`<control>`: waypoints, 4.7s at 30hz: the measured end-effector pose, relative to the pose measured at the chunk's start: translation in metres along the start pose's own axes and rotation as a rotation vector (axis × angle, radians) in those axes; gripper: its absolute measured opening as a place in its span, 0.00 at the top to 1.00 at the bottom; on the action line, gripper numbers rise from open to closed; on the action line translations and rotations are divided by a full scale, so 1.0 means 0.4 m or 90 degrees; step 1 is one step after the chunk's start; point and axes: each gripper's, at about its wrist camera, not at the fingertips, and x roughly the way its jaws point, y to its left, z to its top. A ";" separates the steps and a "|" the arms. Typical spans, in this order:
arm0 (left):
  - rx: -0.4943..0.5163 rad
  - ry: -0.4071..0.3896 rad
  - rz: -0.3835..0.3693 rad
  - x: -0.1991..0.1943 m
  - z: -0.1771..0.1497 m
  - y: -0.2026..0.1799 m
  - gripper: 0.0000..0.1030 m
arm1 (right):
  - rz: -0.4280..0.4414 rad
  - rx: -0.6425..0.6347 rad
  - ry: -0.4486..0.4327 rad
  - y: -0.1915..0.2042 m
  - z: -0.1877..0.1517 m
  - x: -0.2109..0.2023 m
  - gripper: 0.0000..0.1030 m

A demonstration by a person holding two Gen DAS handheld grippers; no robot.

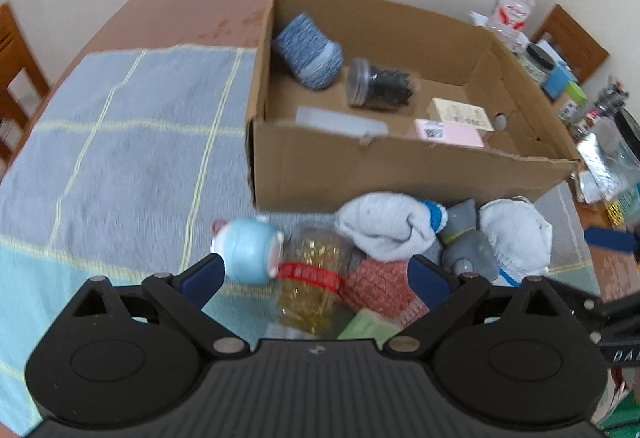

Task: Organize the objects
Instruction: 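Move both tools back over the pile on the towel, then grasp the white sock with the right tool while the left tool grasps the C&S tissue pack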

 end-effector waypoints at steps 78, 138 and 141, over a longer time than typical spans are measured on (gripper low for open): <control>-0.144 0.060 0.052 -0.001 -0.181 0.031 0.05 | 0.163 -0.145 0.071 -0.005 -0.036 0.063 0.00; 0.000 0.027 0.043 -0.035 -0.215 -0.066 0.38 | 0.004 -0.289 0.055 0.012 -0.017 0.129 0.23; 0.017 0.031 0.022 -0.053 -0.194 -0.064 0.38 | 0.016 -0.266 0.058 -0.012 -0.013 0.106 0.23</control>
